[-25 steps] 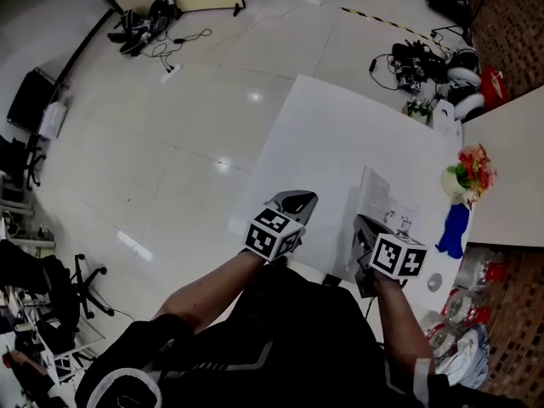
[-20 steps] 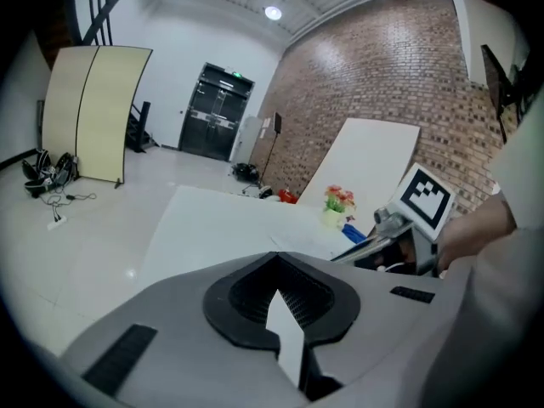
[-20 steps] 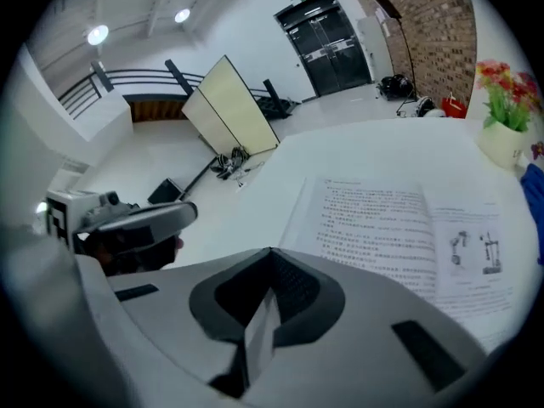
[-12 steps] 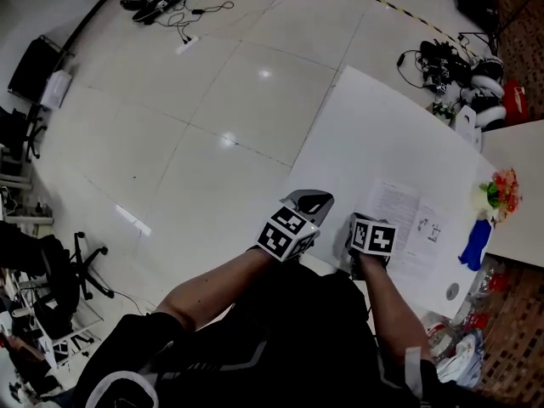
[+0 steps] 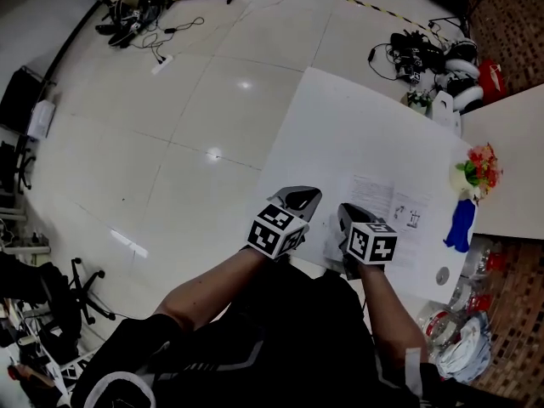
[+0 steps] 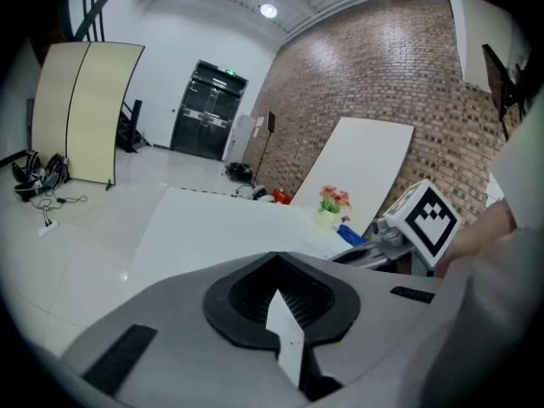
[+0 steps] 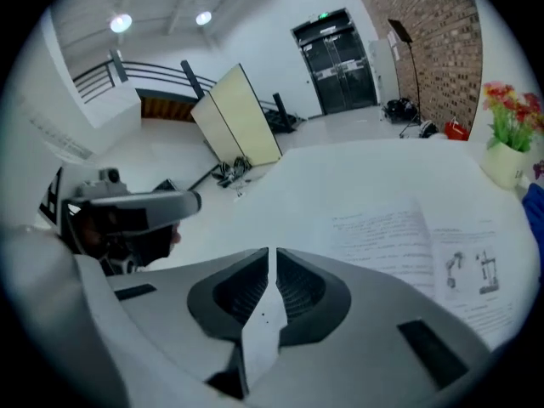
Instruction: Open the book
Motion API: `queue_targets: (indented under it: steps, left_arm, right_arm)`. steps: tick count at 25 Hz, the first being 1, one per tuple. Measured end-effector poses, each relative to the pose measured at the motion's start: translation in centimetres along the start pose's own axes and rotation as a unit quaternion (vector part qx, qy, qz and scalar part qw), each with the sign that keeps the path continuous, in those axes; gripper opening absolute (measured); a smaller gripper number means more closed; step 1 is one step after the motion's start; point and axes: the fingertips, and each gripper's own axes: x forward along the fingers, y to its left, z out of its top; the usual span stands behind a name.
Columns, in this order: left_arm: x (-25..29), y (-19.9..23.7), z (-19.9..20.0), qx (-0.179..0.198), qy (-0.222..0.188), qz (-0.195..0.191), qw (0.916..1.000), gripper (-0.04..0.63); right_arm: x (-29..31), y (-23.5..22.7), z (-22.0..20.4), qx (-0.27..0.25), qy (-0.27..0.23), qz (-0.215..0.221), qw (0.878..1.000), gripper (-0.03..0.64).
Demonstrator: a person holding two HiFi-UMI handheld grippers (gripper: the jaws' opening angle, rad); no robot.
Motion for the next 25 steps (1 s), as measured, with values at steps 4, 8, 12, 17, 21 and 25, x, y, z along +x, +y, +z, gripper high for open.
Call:
queue_targets:
  steps: [4,8,12,17,21,25]
  left_arm:
    - [2.3,-3.4,2.9,0.009,-0.028,-0.01,0.9995,-0.003]
    - [3.7,-6.8,5.9,0.026,-0.054,-0.017,0.9981,-0.003]
    - [4.1,-8.8,8.4,0.04,-0.071,-0.012,0.9966,-0.003]
    - [4.6,-10.9,10.2,0.059,-0.084,0.005,0.9947,-0.003]
    - [4.2,-12.7,11.0,0.062,-0.102,0.01,0.9928,-0.003]
    - [3.2,-14.4,11.2,0.074,-0.112,0.027,0.9907,-0.003]
  right_arm:
    - [-7.1,-4.2,4.7,0.001,-0.106,-0.008,0.994,0.003]
    - [-14.9,-9.3,8.1,0.002,-0.188,-0.045,0.981,0.003]
    - [-21.2,-13.1,9.8,-0.004,-0.247,-0.075,0.966,0.003]
    - [-25.7,-16.4,9.5,-0.019,-0.285,-0.085,0.955,0.003]
    - [-26.8,-16.7,9.0,-0.026,-0.294,-0.073,0.953,0.003]
    - [-27.8,-16.4,9.1,-0.059,-0.298,-0.057,0.951,0.003]
